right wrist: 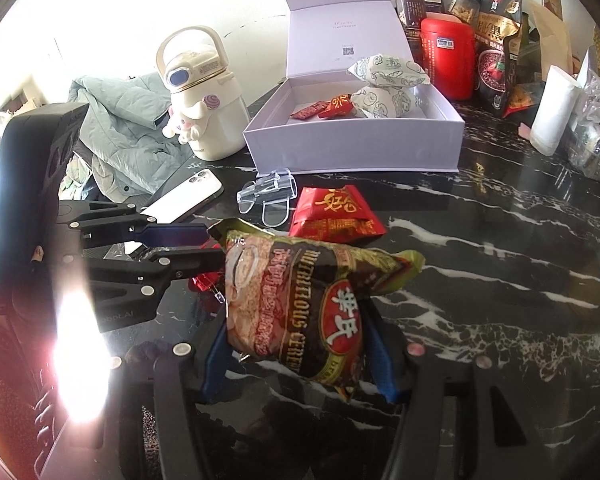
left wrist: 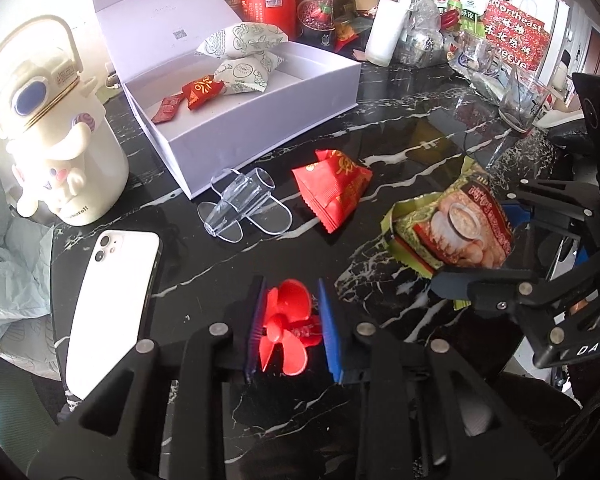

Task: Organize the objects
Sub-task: 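Close right gripper on cereal snack bag while left closes on red pinwheel, then lift red pinwheel with left gripper while right lifts cereal snack bag, then carry pinwheel into lavender box with left gripper while right carries cereal bag there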

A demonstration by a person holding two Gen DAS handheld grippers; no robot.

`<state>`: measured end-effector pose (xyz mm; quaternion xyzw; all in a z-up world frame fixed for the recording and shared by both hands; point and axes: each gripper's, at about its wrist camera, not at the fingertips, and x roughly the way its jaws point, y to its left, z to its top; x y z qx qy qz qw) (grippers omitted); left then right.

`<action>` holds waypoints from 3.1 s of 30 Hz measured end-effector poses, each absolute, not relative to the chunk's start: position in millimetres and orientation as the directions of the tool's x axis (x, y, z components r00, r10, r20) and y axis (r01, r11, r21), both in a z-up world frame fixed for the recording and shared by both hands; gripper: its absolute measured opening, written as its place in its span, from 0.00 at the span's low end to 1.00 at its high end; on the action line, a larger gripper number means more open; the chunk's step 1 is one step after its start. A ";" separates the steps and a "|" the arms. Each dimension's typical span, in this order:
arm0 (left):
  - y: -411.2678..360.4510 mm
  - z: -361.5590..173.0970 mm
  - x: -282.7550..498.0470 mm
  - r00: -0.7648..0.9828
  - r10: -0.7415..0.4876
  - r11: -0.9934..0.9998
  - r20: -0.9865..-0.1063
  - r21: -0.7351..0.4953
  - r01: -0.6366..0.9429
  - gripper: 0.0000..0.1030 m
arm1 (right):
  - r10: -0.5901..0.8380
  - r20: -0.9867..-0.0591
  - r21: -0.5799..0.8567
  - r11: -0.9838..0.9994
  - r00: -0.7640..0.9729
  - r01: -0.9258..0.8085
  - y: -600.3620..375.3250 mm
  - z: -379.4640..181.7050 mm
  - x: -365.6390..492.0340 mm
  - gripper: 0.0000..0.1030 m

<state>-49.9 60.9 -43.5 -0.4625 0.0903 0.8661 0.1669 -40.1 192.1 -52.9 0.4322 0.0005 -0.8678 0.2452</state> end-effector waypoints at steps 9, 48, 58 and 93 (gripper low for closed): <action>56.9 -53.8 -49.7 -0.507 0.230 -0.934 -0.831 -0.042 -0.354 0.24 | -0.424 -0.757 0.213 -0.880 -0.497 0.426 193.4 -56.1 -36.6 0.58; 38.4 -20.8 -56.8 -0.570 0.245 -0.948 -0.785 -0.070 -0.311 0.21 | -0.451 -0.747 0.215 -0.859 -0.488 0.465 188.6 -43.6 -47.9 0.58; 43.0 3.1 -65.5 -0.592 0.263 -0.943 -0.762 -0.074 -0.324 0.21 | -0.452 -0.732 0.195 -0.856 -0.510 0.479 191.1 -16.0 -56.9 0.58; 50.7 57.3 -146.1 -0.673 0.251 -0.945 -0.695 -0.024 -0.327 0.21 | -0.463 -0.659 0.106 -0.837 -0.592 0.537 198.1 44.3 -136.8 0.58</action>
